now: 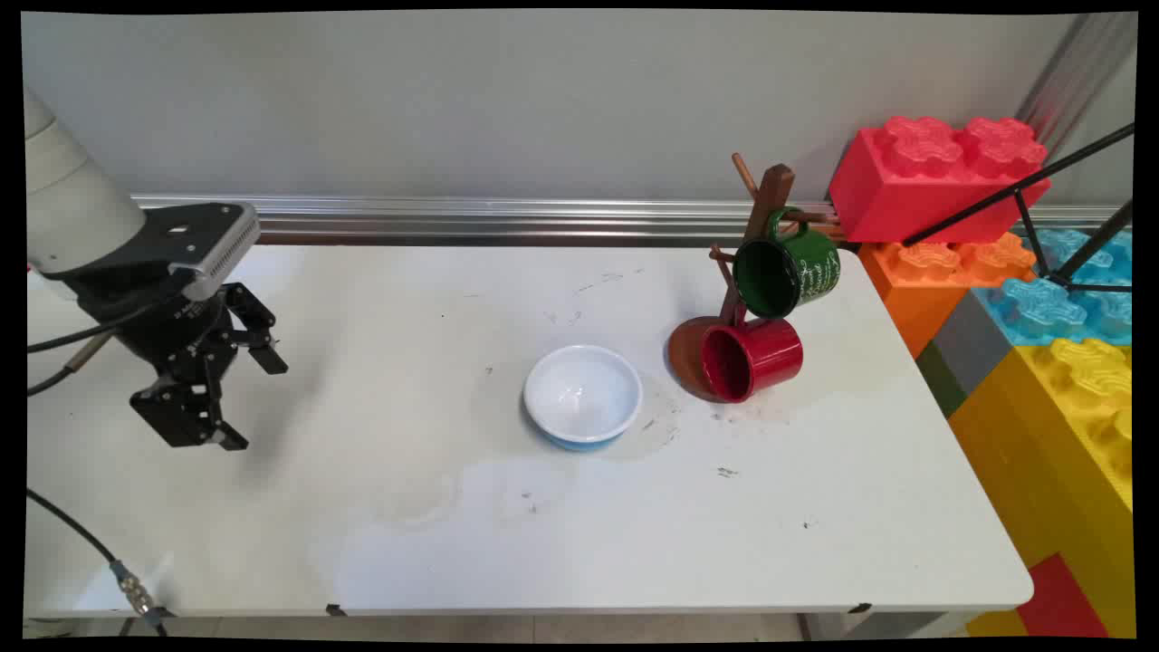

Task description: Pick up the green mug from the rack, then place the picked object on the table

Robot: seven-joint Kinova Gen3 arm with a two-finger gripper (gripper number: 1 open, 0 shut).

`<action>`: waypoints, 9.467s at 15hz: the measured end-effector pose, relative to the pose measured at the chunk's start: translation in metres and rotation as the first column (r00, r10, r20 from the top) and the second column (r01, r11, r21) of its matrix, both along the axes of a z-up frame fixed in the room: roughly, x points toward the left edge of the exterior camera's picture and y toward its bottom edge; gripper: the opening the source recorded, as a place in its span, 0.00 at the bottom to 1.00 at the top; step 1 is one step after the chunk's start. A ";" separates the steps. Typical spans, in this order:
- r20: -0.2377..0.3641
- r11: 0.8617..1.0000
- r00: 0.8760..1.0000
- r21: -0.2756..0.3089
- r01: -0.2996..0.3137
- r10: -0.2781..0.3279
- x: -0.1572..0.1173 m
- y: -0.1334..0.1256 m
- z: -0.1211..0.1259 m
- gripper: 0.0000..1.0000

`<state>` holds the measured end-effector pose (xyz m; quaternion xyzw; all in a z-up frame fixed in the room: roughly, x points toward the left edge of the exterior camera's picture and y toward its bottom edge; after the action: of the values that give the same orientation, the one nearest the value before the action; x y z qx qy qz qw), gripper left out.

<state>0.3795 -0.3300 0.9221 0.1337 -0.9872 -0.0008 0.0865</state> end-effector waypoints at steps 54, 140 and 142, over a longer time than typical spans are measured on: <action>-0.376 0.711 0.683 -0.084 -0.698 0.626 -0.401 -0.110 0.038 1.00; -0.770 0.768 0.349 0.269 -0.581 0.533 -0.343 -0.102 -0.006 0.00; -0.768 0.774 0.352 0.278 -0.569 0.535 -0.343 -0.097 -0.002 0.00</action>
<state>0.0369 -0.4272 0.9205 0.4396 -0.7267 -0.0147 0.5277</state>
